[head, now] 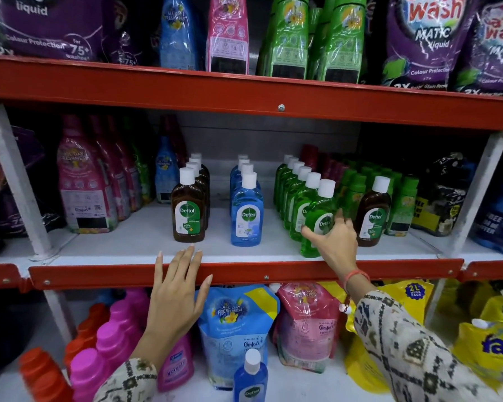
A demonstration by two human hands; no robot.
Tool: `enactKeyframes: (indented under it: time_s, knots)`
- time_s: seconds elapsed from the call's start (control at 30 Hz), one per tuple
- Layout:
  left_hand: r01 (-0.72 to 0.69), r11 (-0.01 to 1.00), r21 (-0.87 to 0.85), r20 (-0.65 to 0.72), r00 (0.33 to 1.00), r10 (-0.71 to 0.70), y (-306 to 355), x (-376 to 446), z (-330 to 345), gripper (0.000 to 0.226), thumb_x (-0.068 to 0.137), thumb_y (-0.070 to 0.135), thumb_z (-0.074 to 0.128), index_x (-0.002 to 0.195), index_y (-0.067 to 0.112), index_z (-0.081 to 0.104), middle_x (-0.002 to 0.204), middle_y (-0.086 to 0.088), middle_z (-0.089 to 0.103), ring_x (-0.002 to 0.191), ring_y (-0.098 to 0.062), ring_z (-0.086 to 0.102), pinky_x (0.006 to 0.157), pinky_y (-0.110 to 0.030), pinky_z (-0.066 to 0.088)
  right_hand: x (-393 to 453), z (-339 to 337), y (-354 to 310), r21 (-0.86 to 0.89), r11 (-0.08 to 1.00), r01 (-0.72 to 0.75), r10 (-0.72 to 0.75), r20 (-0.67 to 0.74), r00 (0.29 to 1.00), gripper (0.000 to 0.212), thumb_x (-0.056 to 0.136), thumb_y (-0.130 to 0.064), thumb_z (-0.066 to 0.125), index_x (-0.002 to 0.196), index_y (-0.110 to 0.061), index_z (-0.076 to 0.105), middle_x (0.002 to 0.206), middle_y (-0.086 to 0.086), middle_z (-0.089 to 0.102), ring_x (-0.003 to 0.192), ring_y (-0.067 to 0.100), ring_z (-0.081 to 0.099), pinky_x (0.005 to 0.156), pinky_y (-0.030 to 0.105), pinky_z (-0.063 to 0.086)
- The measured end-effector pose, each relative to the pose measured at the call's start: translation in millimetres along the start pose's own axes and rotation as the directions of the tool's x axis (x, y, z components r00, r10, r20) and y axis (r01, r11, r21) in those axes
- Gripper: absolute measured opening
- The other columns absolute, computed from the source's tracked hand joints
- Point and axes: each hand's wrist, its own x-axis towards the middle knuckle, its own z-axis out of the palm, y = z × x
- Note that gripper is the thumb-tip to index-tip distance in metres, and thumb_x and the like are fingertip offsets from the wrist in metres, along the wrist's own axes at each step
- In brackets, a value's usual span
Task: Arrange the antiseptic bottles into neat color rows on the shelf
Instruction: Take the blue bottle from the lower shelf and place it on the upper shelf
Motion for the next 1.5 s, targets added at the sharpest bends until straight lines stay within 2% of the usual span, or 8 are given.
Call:
enactKeyframes:
  time_s: [0.1,0.23,0.37,0.53,0.7,0.9,1.23,1.5]
  knots:
    - [0.001,1.000,0.014,-0.005,1.000,-0.001,0.8,0.3,-1.6,0.054,0.096,0.044,0.036,0.132,0.007,0.053,0.138,-0.011,0.056,0.127,-0.028,0.053,0.115,-0.058,0.026,-23.3,-0.5,0.8,0.078,0.995,0.054,-0.045,-0.111,0.993,0.101,0.073,-0.048,0.078,0.149,-0.003,0.029,0.139,0.019,0.042,0.129,0.035,0.042,0.107,0.045,0.040]
    - [0.007,1.000,0.015,-0.001,1.000,-0.007,1.1,-0.5,-1.7,0.053,0.097,0.044,0.036,0.132,0.007,0.051,0.139,-0.012,0.055,0.128,-0.029,0.051,0.117,-0.057,0.022,-81.0,5.0,-0.8,0.202,0.964,0.172,-0.120,-0.245,0.962,0.074,0.081,-0.034,0.074,0.142,-0.010,0.040,0.135,0.011,0.045,0.124,0.019,0.042,0.101,0.025,0.034]
    - [0.002,1.000,0.018,0.008,1.000,-0.002,1.2,-1.9,-2.8,0.052,0.098,0.042,0.037,0.134,0.006,0.049,0.140,-0.013,0.053,0.130,-0.030,0.048,0.117,-0.057,0.020,-137.6,28.7,14.9,0.240,0.955,0.175,-0.122,-0.222,0.967,0.062,0.084,-0.030,0.072,0.136,-0.006,0.047,0.128,0.011,0.050,0.115,0.011,0.043,0.098,0.016,0.031]
    - [-0.003,1.000,0.010,0.019,1.000,0.002,0.1,-1.4,-0.3,0.053,0.097,0.043,0.038,0.136,0.008,0.046,0.143,-0.012,0.049,0.133,-0.030,0.044,0.119,-0.057,0.015,-215.4,74.5,50.5,0.239,0.970,-0.044,0.025,0.079,0.997,0.086,0.072,-0.049,0.075,0.138,-0.005,0.041,0.127,0.013,0.049,0.119,0.025,0.045,0.103,0.037,0.040]
    - [-0.011,1.000,-0.021,0.023,1.000,0.012,-4.2,-0.3,5.1,0.062,0.094,0.055,0.040,0.139,0.012,0.043,0.151,-0.011,0.040,0.140,-0.028,0.035,0.122,-0.053,0.003,-269.6,118.3,72.0,0.109,0.941,-0.319,0.278,0.283,0.918,0.107,0.057,-0.044,0.089,0.138,0.003,0.037,0.124,0.019,0.047,0.118,0.038,0.046,0.101,0.046,0.040]
    - [-0.020,0.998,-0.058,0.038,0.999,0.022,-7.8,-0.1,2.5,0.068,0.091,0.061,0.042,0.141,0.014,0.042,0.157,-0.011,0.030,0.144,-0.027,0.028,0.122,-0.052,0.001,-272.2,137.2,72.8,0.132,0.872,-0.471,0.428,0.257,0.866,0.080,0.063,-0.026,0.089,0.125,0.001,0.047,0.121,0.016,0.052,0.108,0.038,0.058,0.084,0.042,0.050]
    - [-0.004,0.998,-0.068,0.043,0.999,0.007,-6.1,-0.6,-2.2,0.063,0.092,0.059,0.042,0.140,0.019,0.045,0.155,-0.007,0.035,0.141,-0.026,0.036,0.122,-0.052,0.010,-248.1,83.6,56.2,0.284,0.912,-0.294,0.244,0.201,0.949,0.069,0.058,-0.035,0.091,0.115,-0.016,0.057,0.108,-0.001,0.065,0.094,0.015,0.061,0.078,0.023,0.044]
    - [0.022,0.997,-0.074,0.054,0.998,-0.018,-3.7,-1.5,-5.2,0.062,0.090,0.061,0.040,0.129,0.015,0.055,0.146,-0.005,0.049,0.130,-0.025,0.048,0.119,-0.050,0.020,-196.7,33.6,0.3,0.427,0.902,-0.073,0.033,0.098,0.995,0.085,0.048,-0.059,0.083,0.121,-0.024,0.058,0.115,-0.008,0.067,0.107,0.013,0.065,0.092,0.039,0.056]
